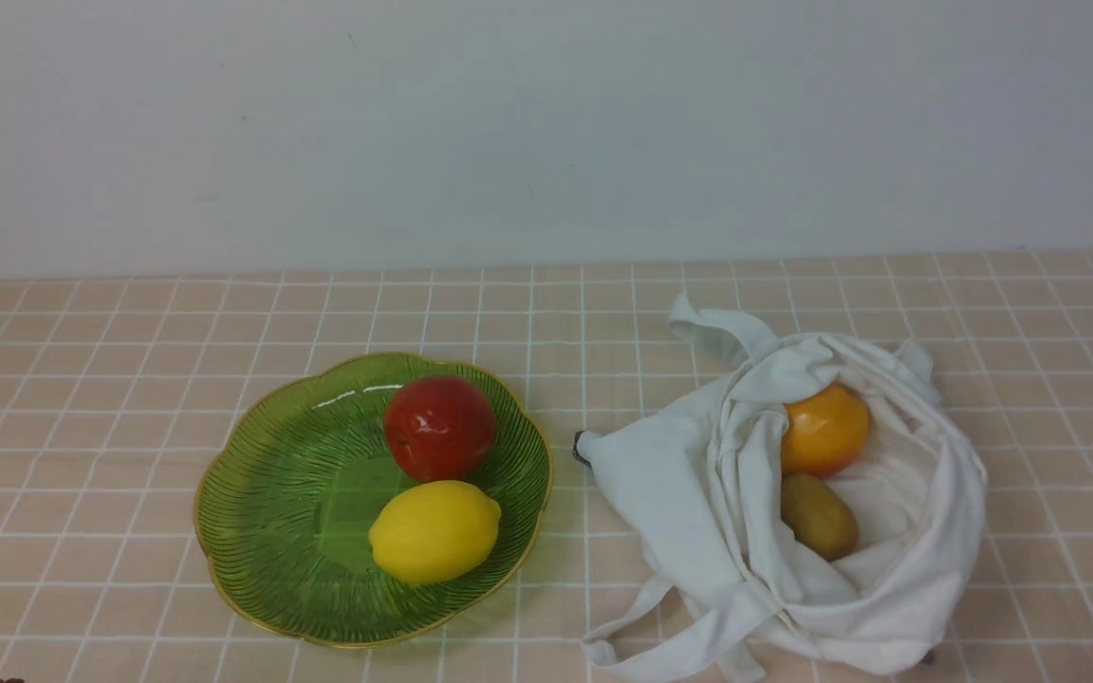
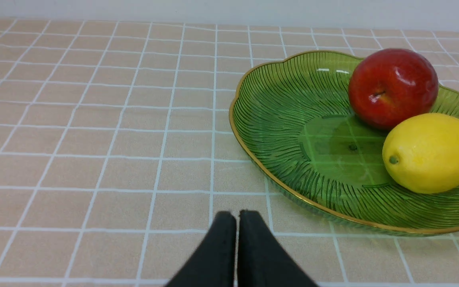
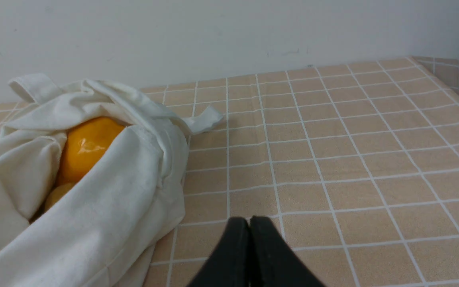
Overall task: Take the fruit out of the bag on the brown coffee tablecloth and place them on the plate.
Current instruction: 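Reach for the kiwi in the white bag with the right gripper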
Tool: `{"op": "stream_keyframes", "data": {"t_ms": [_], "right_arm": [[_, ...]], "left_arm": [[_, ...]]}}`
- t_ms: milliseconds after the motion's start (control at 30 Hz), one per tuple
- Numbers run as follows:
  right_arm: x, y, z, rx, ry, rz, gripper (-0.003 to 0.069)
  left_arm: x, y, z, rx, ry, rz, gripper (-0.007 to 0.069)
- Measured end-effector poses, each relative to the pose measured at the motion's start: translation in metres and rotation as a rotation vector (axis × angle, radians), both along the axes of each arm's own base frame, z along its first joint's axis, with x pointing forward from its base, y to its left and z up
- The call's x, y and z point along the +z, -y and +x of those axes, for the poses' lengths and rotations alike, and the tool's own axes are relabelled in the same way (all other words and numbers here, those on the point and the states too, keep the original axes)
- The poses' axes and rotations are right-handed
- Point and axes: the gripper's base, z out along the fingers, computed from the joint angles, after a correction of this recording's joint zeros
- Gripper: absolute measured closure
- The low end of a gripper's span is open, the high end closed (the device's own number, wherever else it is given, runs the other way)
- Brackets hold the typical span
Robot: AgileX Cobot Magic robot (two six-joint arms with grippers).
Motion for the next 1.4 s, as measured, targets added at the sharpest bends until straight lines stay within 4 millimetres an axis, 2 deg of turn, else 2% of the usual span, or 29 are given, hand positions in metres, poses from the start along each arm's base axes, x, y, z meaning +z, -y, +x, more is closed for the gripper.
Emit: {"op": "stream_keyframes", "data": {"t_ms": [1100,1200,1267,1300,1400], "right_arm": [[0.001,-0.001,0.001,0.006,0.022,0.009,0.0673],[0.01,-0.004,0.003,0.022,0.151,0.146,0.0673],[0.022,-0.005,0.003,0.027,0.283,0.329,0.0673],[0.023,-0.005,0.003,0.028,0.293,0.335,0.0673],[0.035,-0.002,0.001,0.022,0.43,0.539,0.0673]], "left_arm": [[0.0,0.0,0.0,0.0,0.0,0.001,0.0632],[0.0,0.0,0.0,0.0,0.0,0.001,0.0632],[0.0,0.0,0.0,0.0,0.0,0.001,0.0632],[0.0,0.0,0.0,0.0,0.0,0.001,0.0632],[0.0,0.0,0.0,0.0,0.0,0.001,0.0632]]}}
